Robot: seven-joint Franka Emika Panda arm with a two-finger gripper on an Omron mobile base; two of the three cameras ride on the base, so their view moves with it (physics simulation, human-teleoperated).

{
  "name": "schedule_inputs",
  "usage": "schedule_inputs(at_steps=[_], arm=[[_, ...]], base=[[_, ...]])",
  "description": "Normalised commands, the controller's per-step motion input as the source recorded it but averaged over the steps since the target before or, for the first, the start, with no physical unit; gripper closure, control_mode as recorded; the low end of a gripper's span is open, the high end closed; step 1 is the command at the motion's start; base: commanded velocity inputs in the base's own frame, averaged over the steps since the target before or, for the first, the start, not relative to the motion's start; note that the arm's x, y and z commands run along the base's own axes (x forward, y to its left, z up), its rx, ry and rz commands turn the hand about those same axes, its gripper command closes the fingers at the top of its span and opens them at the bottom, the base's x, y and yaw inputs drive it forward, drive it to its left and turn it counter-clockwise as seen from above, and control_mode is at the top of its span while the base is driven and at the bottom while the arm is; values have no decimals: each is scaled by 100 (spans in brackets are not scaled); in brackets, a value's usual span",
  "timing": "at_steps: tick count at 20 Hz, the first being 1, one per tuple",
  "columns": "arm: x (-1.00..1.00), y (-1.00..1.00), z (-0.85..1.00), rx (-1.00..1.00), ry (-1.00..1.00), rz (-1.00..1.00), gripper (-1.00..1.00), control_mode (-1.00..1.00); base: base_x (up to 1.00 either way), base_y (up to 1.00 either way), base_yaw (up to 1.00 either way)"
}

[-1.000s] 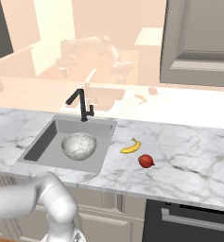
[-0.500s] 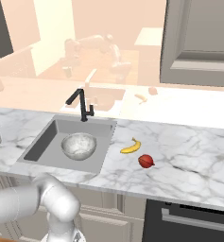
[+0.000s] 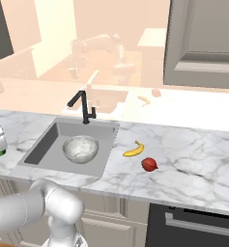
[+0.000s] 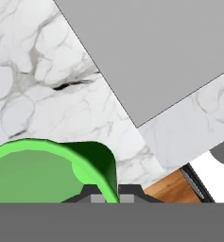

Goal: Remove the onion and banana from the sink. Then move the bowl and cup from the counter to the sink for washing.

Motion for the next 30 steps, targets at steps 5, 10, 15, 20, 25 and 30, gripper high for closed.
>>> schedule_inputs(at_steps=[5,10,15,20,25,30], arm=[[0,-36,3,4,0,-5,100,-100],[0,-36,2,3,-1,-5,100,-100],[0,-33,4,1,0,-6,100,-100],[0,-32,6,0,0,-9,100,-100],[2,-27,4,0,0,-11,100,-100],[6,-29,4,0,0,-14,100,-100]], base=[[0,0,0],[0,0,0],[0,0,0],[0,0,0],[0,0,0],[0,0,0]])
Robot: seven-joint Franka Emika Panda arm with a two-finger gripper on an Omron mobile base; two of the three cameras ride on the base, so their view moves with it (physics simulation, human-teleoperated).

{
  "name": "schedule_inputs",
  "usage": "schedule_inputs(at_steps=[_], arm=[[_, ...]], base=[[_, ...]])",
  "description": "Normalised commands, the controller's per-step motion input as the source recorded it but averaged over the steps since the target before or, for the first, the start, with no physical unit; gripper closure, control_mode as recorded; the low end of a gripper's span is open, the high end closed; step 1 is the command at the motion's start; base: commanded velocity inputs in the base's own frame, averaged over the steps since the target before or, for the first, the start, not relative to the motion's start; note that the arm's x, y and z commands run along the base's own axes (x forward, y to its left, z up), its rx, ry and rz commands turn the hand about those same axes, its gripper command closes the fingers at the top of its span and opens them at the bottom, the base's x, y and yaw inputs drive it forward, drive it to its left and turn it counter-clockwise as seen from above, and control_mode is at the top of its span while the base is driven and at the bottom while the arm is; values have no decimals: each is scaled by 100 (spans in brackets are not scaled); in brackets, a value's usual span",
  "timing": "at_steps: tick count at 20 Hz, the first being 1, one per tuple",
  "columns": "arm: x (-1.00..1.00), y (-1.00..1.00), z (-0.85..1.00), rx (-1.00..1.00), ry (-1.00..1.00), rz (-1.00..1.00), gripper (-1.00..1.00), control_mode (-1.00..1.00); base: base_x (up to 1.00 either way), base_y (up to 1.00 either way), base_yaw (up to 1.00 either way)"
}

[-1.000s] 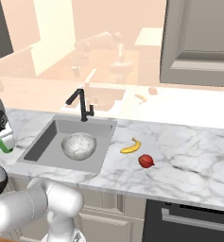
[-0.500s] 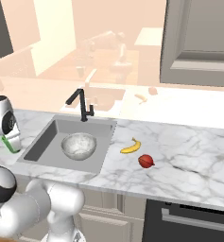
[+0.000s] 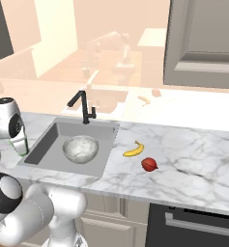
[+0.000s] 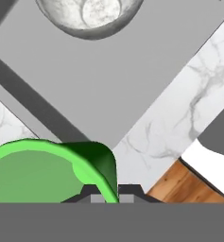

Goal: Remove the onion and banana from the sink. Then move the bowl and cup from the counter to the sink for washing.

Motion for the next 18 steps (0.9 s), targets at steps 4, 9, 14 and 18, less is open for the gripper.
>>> schedule_inputs(at_steps=[4,9,14,18], arm=[[7,-29,3,0,0,-16,100,-100],[9,-25,0,0,0,-14,100,-100],[12,-23,1,0,0,-8,100,-100],[17,-19,0,0,0,-5,100,-100]], base=[[0,0,0],[0,0,0],[0,0,0],[0,0,0]])
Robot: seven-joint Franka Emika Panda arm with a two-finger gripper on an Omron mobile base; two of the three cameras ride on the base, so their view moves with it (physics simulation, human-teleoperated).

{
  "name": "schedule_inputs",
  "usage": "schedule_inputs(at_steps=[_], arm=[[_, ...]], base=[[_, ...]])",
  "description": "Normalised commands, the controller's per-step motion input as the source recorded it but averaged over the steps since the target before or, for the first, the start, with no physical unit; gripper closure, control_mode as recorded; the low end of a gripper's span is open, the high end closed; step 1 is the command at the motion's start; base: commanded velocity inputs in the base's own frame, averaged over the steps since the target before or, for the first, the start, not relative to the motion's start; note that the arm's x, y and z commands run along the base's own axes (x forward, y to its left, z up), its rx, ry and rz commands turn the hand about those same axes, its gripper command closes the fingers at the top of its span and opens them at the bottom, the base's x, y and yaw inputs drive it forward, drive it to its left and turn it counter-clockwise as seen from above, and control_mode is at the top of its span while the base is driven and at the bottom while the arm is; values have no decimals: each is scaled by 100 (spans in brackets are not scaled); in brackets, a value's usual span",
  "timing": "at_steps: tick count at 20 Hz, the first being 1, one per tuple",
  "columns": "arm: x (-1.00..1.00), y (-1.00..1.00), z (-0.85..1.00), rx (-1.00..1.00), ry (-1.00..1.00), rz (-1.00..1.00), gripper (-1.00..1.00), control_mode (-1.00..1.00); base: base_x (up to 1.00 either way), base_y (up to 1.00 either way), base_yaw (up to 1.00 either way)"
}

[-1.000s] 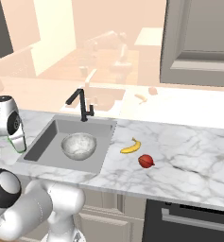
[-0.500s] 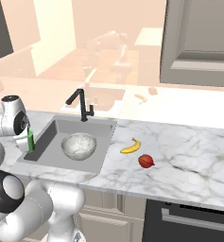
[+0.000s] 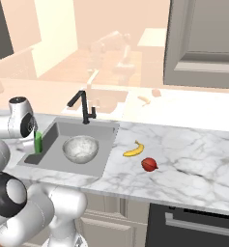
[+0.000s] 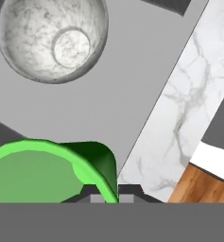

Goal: Remove the onion and banana from the sink. Then move the bowl and cup from the counter to the sink for washing.

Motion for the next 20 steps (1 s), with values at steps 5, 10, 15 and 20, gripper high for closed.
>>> schedule_inputs(at_steps=[5,10,15,20], arm=[[23,-15,0,1,6,-5,100,-100],[19,-7,-5,4,3,-5,100,-100],[22,0,-11,0,2,-7,100,-100],[19,0,-13,0,3,-7,100,-100]], base=[[0,0,0],[0,0,0],[0,0,0],[0,0,0]])
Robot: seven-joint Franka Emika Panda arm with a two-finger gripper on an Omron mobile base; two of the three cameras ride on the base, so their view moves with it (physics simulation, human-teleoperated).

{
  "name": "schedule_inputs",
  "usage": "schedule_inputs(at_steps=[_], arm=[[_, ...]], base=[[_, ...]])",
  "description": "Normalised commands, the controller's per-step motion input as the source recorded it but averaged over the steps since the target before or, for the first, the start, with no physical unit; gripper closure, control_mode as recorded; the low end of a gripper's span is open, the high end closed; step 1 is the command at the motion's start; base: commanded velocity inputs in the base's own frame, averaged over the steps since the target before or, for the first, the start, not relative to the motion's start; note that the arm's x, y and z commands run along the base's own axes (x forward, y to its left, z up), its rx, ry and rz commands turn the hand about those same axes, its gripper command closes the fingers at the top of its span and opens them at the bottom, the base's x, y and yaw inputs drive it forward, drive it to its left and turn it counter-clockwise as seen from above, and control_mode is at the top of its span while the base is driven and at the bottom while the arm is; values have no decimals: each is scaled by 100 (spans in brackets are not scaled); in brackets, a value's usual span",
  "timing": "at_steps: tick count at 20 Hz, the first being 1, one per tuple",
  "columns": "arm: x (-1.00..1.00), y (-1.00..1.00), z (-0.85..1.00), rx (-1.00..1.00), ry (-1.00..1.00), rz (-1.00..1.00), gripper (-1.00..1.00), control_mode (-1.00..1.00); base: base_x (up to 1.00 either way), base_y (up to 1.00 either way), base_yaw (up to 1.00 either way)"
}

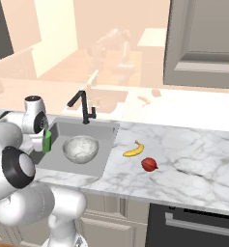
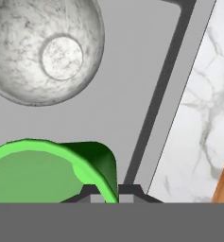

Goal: Remove the onion and banana from the sink. Then move the bowl and cup from the counter to the sink for washing.

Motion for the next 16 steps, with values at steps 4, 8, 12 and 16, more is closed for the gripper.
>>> schedule_inputs(at_steps=[4,8,12,16], arm=[[12,-1,-11,0,1,-6,100,-100],[9,0,-10,0,3,-4,100,-100],[2,0,-11,0,0,-2,100,-100],[0,0,-11,0,0,-1,100,-100]], base=[[0,0,0],[0,0,0],[0,0,0],[0,0,0]])
